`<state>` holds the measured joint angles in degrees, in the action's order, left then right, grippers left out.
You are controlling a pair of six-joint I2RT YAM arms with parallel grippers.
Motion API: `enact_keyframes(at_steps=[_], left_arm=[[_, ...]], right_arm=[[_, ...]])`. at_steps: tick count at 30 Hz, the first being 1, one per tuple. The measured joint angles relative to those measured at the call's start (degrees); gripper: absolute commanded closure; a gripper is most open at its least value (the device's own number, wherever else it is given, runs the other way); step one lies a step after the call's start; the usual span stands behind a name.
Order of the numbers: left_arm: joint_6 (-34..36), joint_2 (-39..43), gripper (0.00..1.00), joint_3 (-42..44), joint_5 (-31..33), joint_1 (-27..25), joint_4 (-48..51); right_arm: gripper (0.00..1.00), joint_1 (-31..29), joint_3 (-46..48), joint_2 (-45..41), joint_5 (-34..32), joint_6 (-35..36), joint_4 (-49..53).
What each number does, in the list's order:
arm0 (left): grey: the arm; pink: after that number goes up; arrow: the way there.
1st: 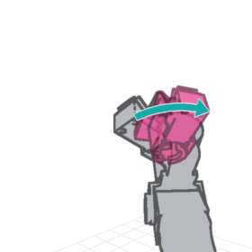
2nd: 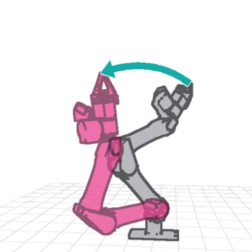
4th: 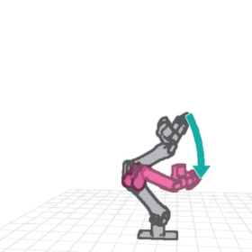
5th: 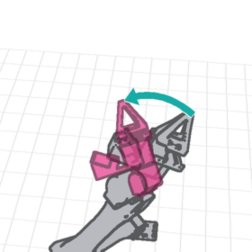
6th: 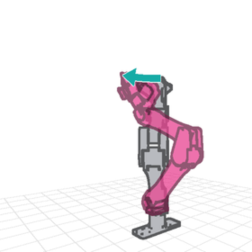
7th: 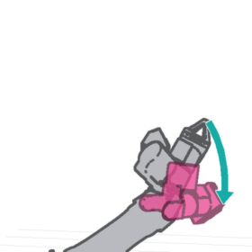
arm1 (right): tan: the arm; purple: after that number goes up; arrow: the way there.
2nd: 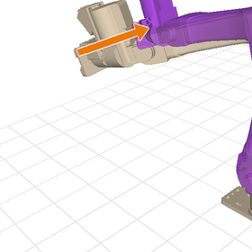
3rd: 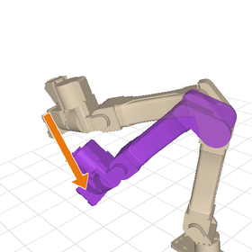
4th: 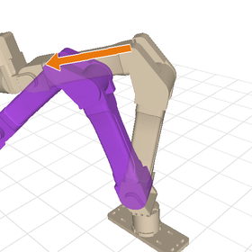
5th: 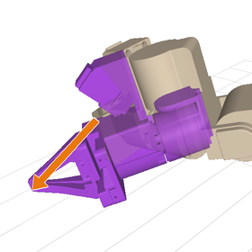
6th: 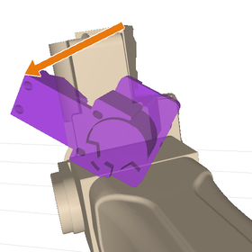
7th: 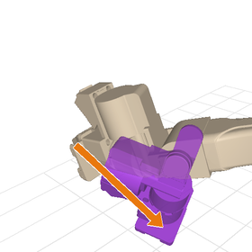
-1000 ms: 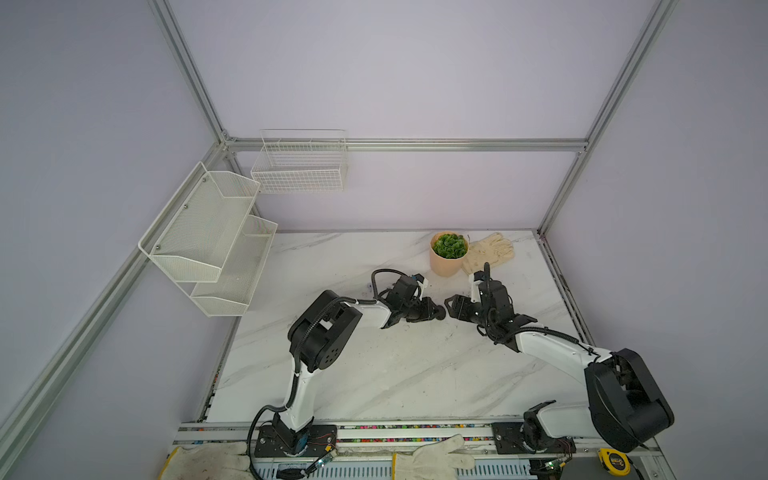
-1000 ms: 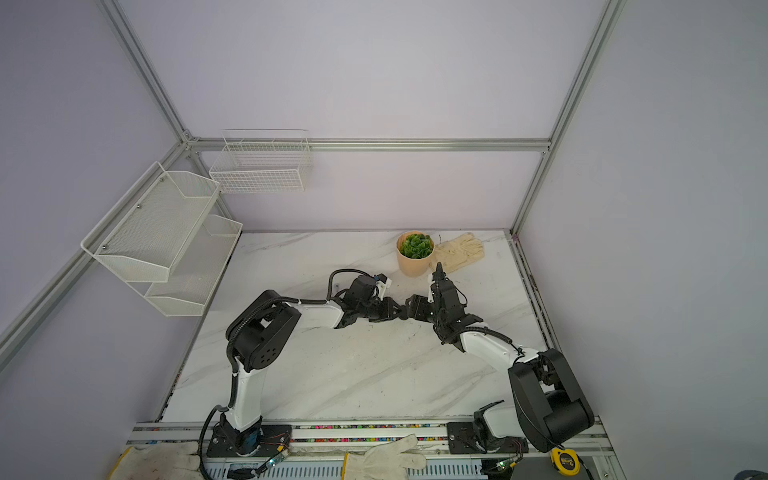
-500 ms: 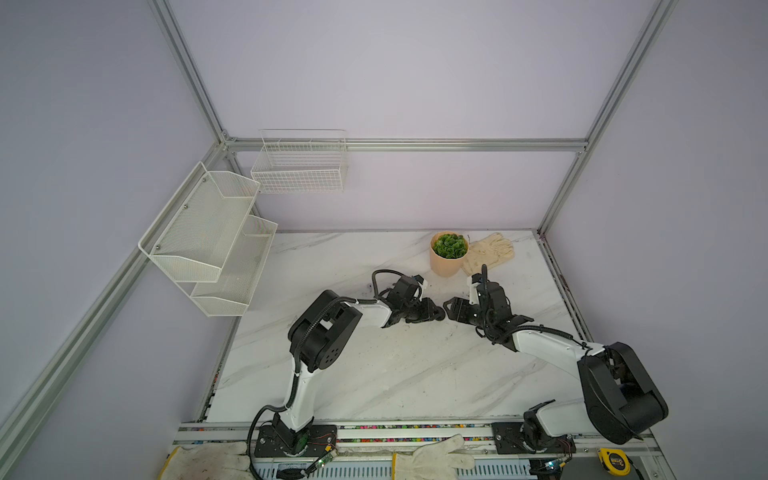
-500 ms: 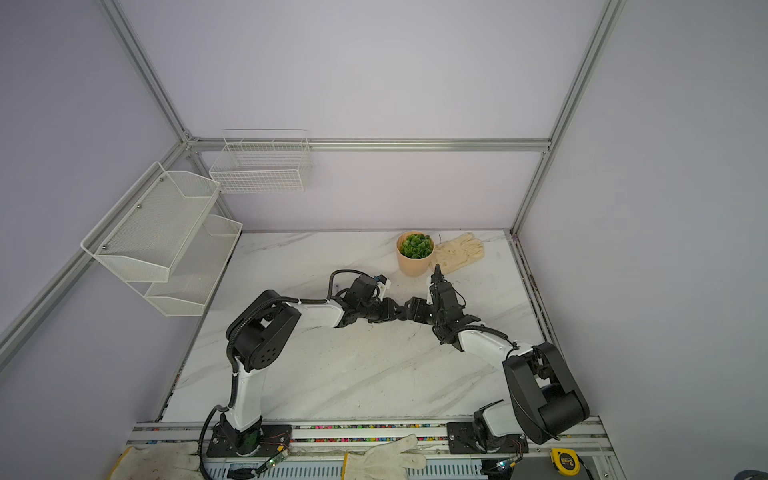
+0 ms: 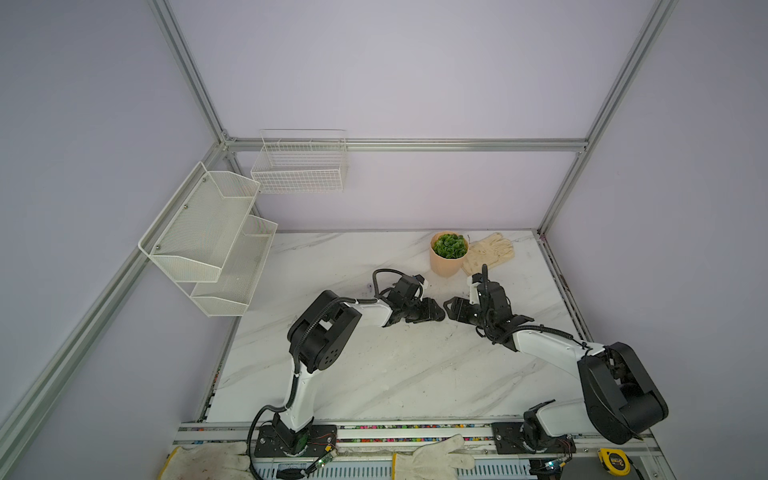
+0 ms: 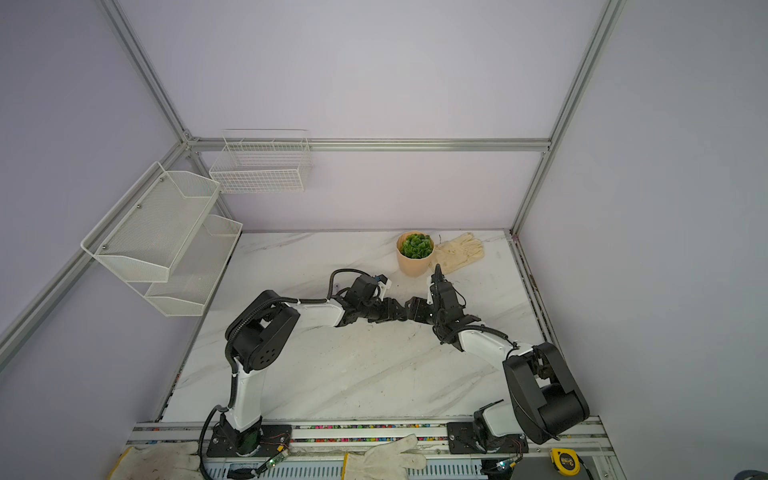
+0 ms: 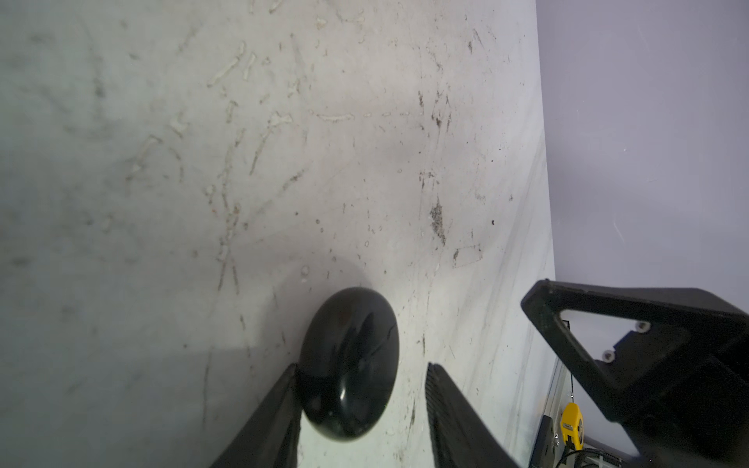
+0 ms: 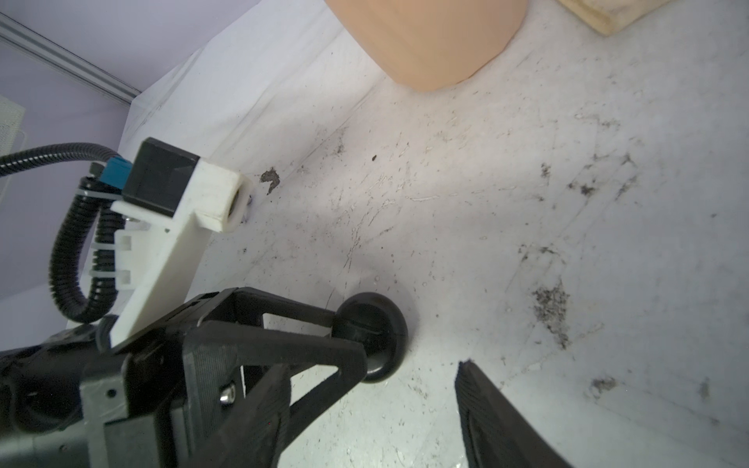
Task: Insert the wireless bluetooth earbuds into the charging case
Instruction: 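Lower the case to the table with the left gripper while the right gripper follows, then open the left gripper to release the black case on the table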
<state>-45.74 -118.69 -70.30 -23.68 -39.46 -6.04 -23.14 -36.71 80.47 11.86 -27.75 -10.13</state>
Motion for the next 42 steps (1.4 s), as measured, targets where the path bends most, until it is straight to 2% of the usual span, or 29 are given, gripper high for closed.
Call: enact_keyframes(at_steps=[32,42], left_arm=[[2.29,0.96,0.47,-2.62,1.68,-1.25,8.31],[5.05,1.05,0.42,-3.45,3.34,-1.25,10.01]], right_arm=[[0.33,0.63,0.63,-0.33,0.76,0.15,-0.28],[0.34,0.66,0.63,-0.33,1.09,0.98,-0.35]])
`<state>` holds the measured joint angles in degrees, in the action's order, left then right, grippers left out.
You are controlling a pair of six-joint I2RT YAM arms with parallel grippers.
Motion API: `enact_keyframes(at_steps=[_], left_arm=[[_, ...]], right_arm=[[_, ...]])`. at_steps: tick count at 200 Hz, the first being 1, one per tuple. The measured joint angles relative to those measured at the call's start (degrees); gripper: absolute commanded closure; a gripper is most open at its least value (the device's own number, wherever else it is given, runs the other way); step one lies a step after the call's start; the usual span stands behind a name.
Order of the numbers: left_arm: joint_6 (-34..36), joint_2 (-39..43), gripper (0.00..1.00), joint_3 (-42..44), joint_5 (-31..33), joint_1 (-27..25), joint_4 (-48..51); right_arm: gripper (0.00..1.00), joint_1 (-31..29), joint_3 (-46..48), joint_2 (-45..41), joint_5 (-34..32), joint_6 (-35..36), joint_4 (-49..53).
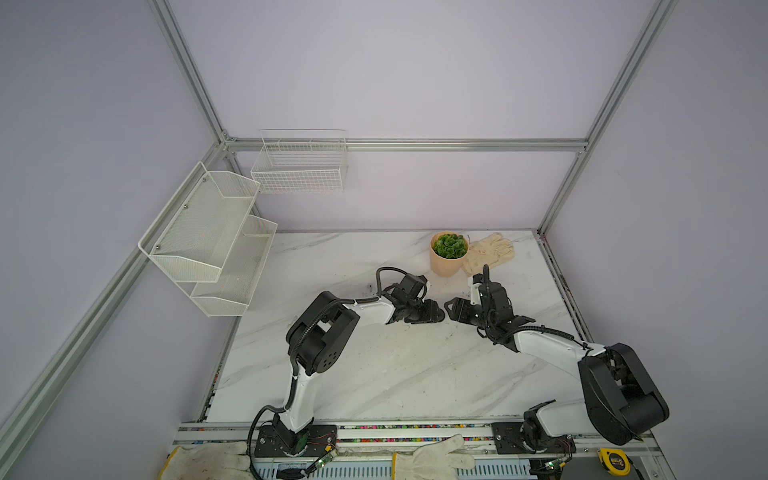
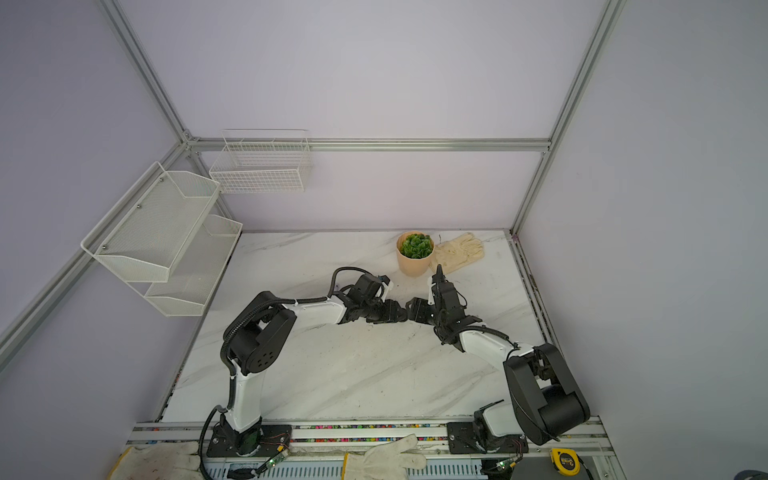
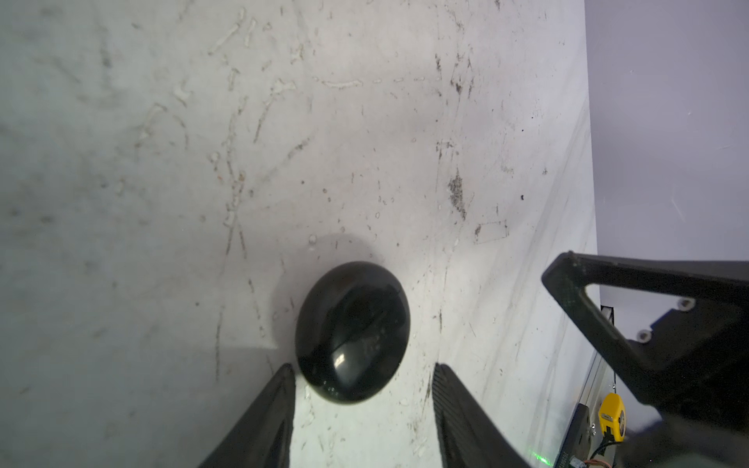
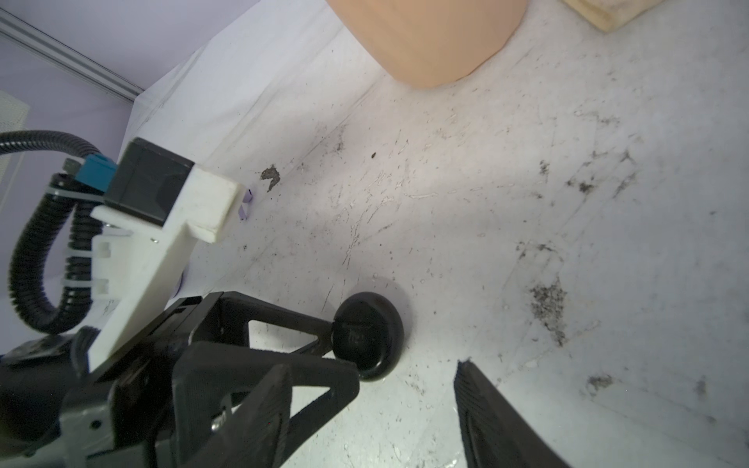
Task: Insert the wireless bluetooth earbuds into the charging case
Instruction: 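Open the left gripper to release the black case on the table, then lift the left gripper and move it over the lilac round case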
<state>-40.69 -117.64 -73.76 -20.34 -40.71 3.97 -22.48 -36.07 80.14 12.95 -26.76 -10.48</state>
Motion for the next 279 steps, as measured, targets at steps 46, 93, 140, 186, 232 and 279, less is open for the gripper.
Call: enact_keyframes(at_steps=[46,93,140,186,232,279], left_arm=[[2.34,2.84,0.37,0.00,4.52,-0.20,3.28],[3.93,8.74,0.32,0.02,8.55,-0.20,4.81],[5.44,12.04,0.28,0.17,12.48,0.02,6.86],[5.88,17.77,0.19,0.17,16.76,3.89,15.13],[5.86,25.20,0.16,2.47,20.90,13.22,24.83],[5.81,25.49,0.14,4.22,26.69,21.14,35.80]], right_arm=[[0.36,0.02,0.00,-2.27,0.55,2.03,-0.09],[0.36,0.04,0.02,-3.43,2.16,3.98,-1.33],[0.31,0.04,1.20,-3.76,4.07,4.76,-3.67],[0.27,-0.66,1.38,-5.46,4.98,6.12,-5.22],[0.24,-6.58,-0.15,-2.54,3.93,8.50,-7.34],[0.22,-11.67,-4.26,6.78,2.86,10.82,-9.38]])
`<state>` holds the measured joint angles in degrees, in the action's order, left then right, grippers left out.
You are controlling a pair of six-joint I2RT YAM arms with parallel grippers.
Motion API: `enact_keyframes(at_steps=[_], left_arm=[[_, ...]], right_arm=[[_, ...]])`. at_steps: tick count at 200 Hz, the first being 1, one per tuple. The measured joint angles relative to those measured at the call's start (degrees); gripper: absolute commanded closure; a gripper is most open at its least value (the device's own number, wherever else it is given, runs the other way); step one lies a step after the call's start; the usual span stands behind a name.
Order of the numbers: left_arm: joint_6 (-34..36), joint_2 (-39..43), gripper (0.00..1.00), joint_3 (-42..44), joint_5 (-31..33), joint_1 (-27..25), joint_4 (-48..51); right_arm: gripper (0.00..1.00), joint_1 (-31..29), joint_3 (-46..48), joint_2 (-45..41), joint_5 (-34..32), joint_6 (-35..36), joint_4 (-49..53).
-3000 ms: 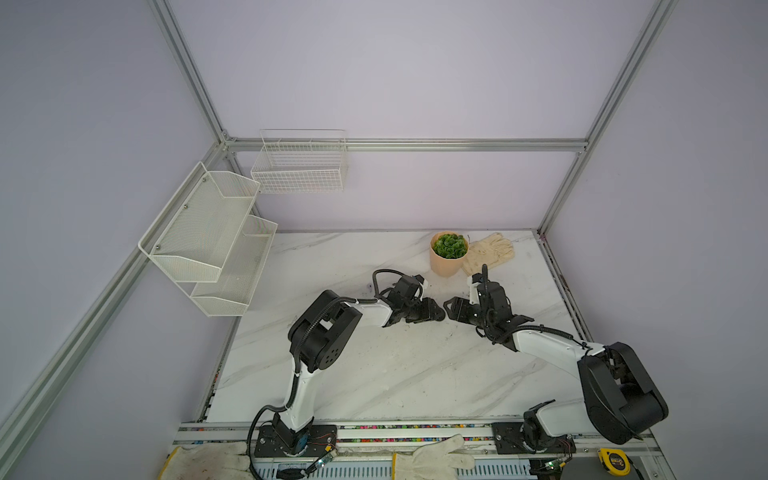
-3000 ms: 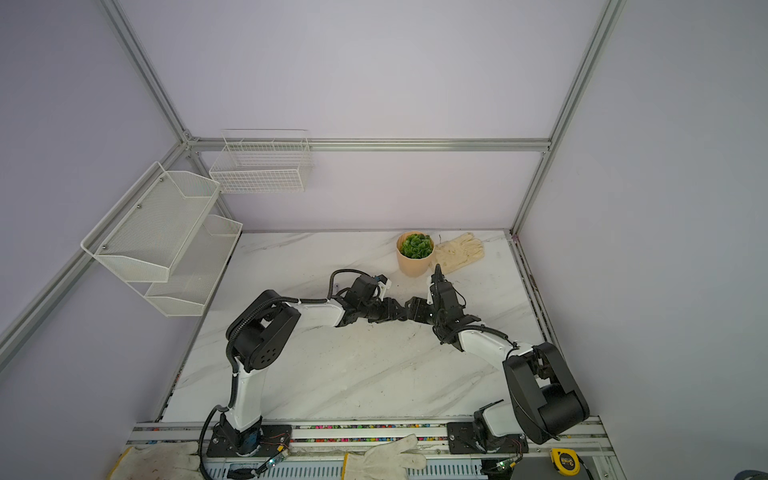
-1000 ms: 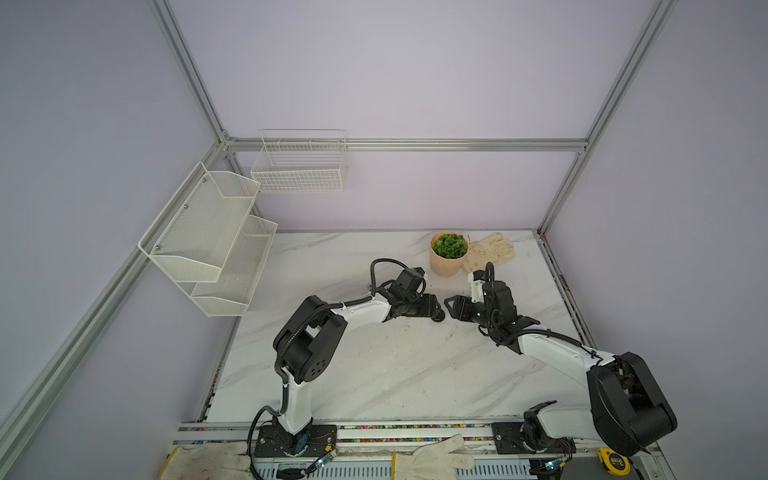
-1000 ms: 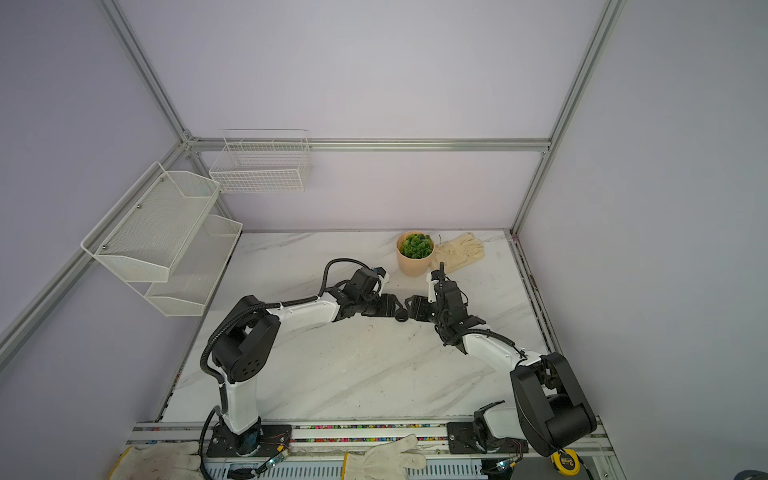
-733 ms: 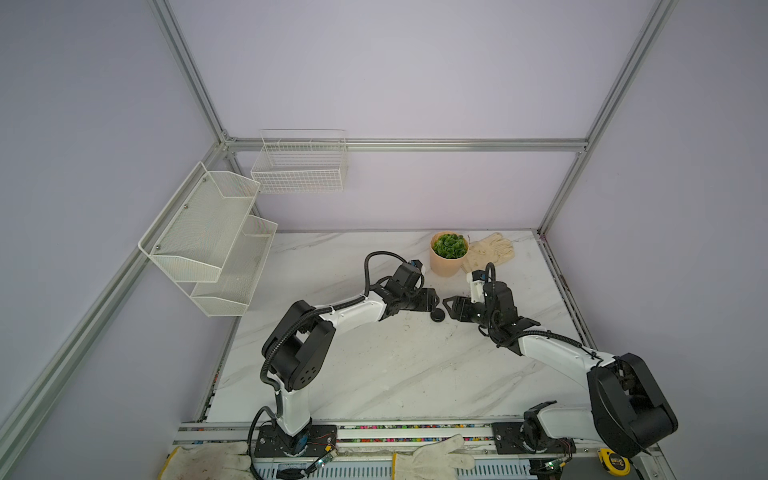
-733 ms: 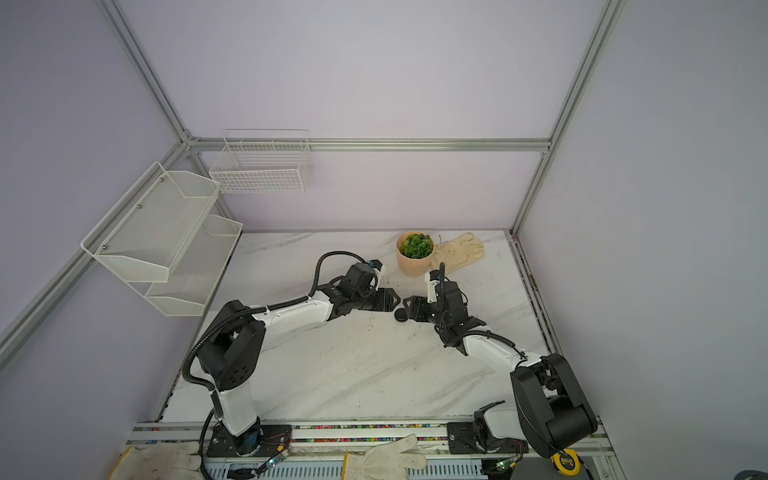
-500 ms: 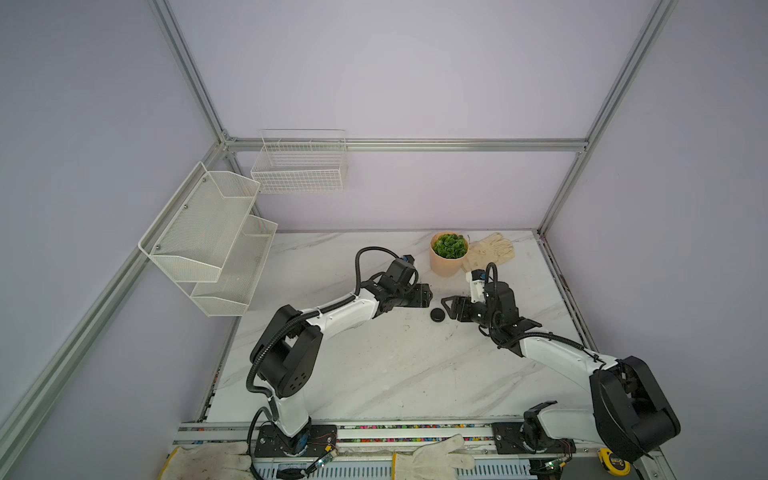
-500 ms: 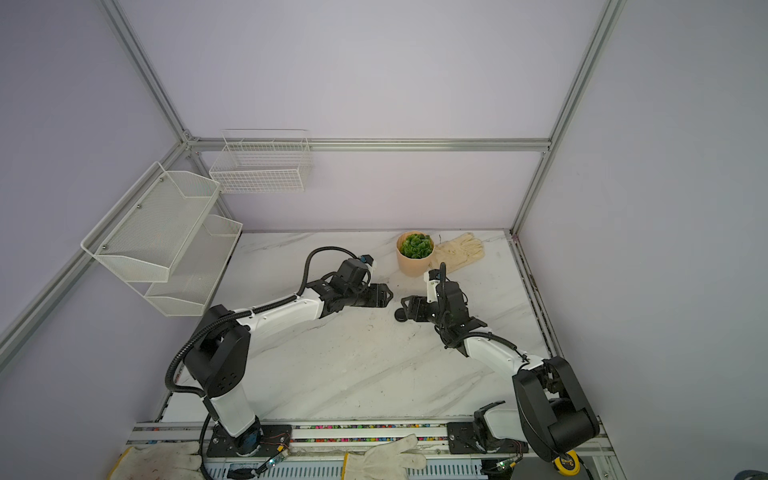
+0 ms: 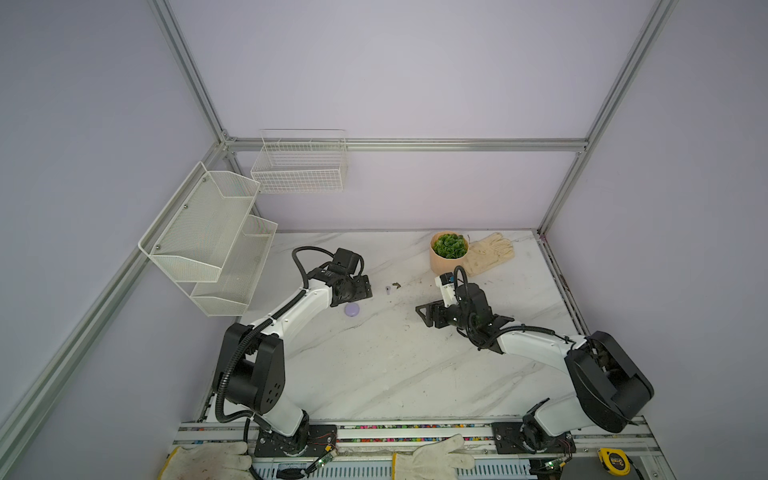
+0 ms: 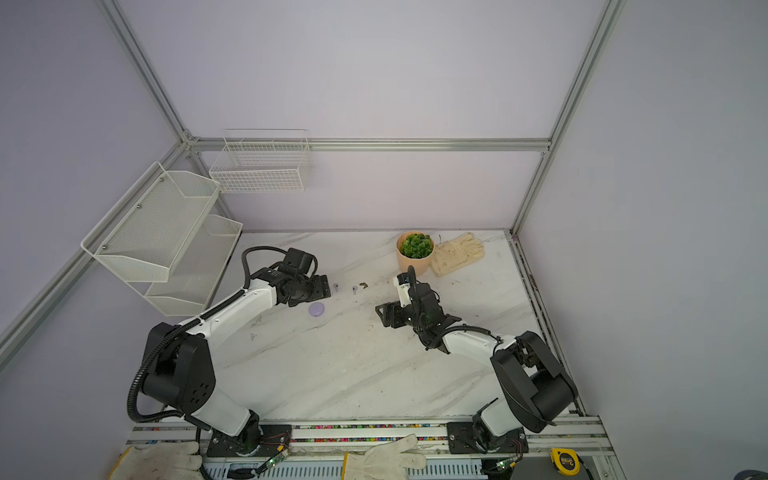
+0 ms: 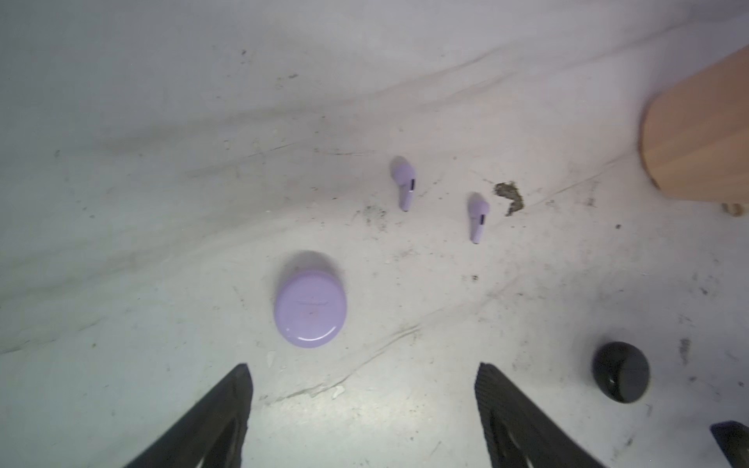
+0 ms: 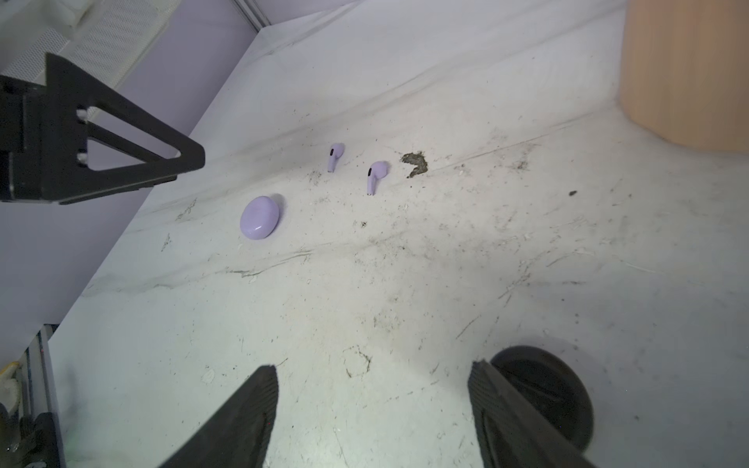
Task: Insert the wireless bluetooth earbuds into the charging case
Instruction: 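Lift the left gripper and move it over the lilac round case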
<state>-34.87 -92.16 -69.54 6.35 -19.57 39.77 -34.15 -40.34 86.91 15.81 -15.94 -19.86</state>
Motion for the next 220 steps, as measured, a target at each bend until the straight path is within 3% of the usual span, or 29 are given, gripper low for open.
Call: enact_keyframes(at_steps=[53,142,220], left_arm=[[-0.39,-10.36,0.11,-0.09,2.03,0.04,8.52],[-1.01,-18.21,0.11,-8.07,3.06,0.07,9.55],[-2.01,-21.42,0.30,-10.47,2.80,0.44,8.48]], right_arm=[[0.20,-1.40,-3.96,4.22,-0.37,0.61,-0.42],[0.20,-2.29,-4.57,5.07,-0.22,0.48,-1.33],[0.20,-2.29,-5.09,5.40,0.11,-0.15,-1.33]])
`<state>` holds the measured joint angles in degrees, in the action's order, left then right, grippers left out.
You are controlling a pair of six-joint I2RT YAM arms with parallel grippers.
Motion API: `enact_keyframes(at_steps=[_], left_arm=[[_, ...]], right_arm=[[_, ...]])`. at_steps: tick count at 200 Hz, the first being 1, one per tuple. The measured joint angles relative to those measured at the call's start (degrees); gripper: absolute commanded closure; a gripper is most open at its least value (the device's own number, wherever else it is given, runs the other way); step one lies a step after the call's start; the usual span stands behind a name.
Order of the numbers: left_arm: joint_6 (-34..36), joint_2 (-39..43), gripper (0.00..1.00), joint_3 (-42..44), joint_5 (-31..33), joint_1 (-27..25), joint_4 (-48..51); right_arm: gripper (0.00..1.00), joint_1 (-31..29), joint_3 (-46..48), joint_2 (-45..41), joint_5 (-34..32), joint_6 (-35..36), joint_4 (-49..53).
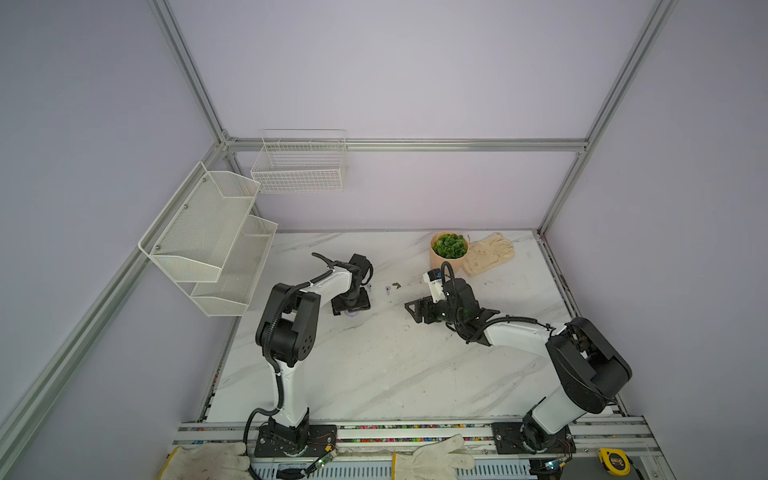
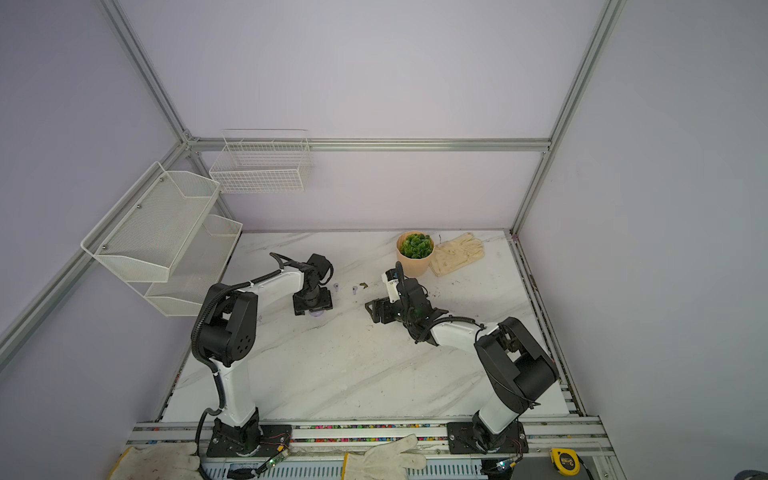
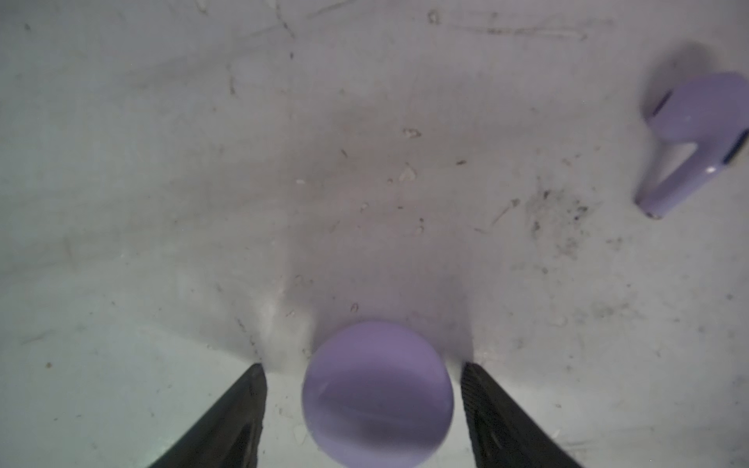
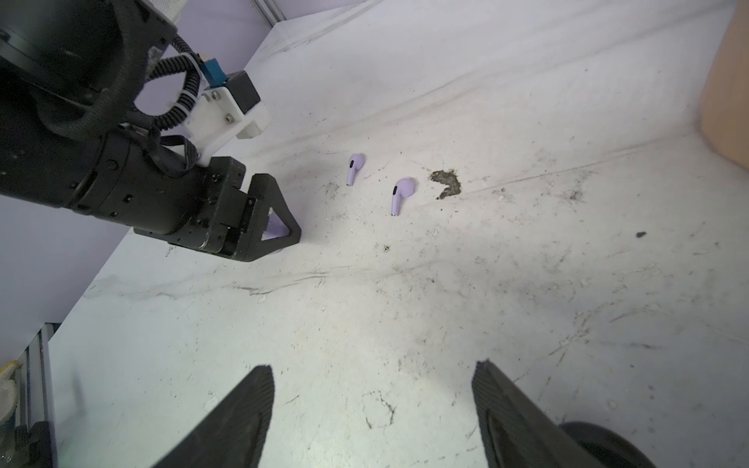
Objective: Insert the wireless bluetooth earbuds into the charging case
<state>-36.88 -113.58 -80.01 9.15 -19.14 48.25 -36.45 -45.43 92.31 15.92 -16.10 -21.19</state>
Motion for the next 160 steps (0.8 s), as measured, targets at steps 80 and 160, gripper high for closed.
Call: enact_keyframes(at_steps=[80,160], left_arm=[[0.09,0.00,0.40,0.00,0.00,0.17,-1.90],[0.07,0.02,0.45,0.02,-1.70,0.39,-3.98]], right_arm=[[0.20,0.00,-0.09,0.76,0.42,-0.22,0.09],[0.20,0.00,-0.13,0.79,0.39,-0.37,0.26]])
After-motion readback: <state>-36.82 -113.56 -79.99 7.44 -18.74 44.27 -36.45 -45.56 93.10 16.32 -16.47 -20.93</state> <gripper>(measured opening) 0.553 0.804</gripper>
